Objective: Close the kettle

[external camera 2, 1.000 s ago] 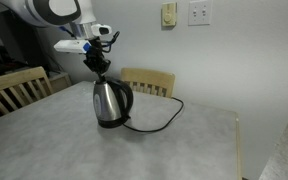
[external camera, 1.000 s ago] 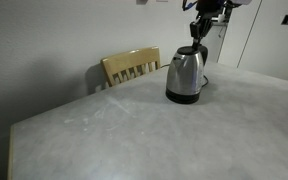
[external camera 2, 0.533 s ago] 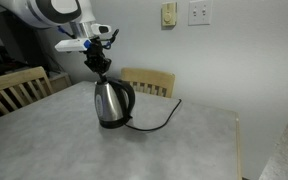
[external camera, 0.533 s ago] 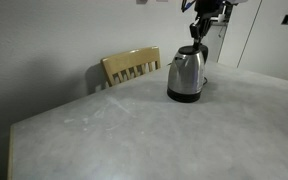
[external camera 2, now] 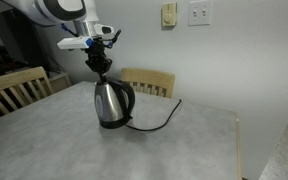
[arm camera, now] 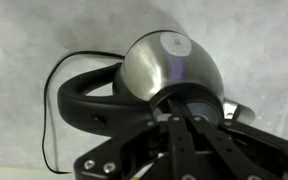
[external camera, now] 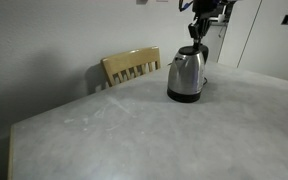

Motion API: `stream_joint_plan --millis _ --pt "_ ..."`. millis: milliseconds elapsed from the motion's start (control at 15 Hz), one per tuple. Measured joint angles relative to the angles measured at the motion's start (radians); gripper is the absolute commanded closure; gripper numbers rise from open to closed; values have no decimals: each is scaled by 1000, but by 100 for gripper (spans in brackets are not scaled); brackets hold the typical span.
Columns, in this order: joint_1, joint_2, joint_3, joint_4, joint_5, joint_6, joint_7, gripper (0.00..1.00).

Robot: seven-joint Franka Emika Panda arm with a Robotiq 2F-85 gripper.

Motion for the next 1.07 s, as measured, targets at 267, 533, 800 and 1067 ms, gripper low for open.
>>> stream_joint_plan --millis 267,533,800,1067 --pt "-2 27 0 51 11 -59 1 100" --pt "-5 58 -1 106 24 -126 1 100" --pt "-12 87 -1 156 47 -180 0 100" --pt "-18 102 -1 182 68 -205 0 100"
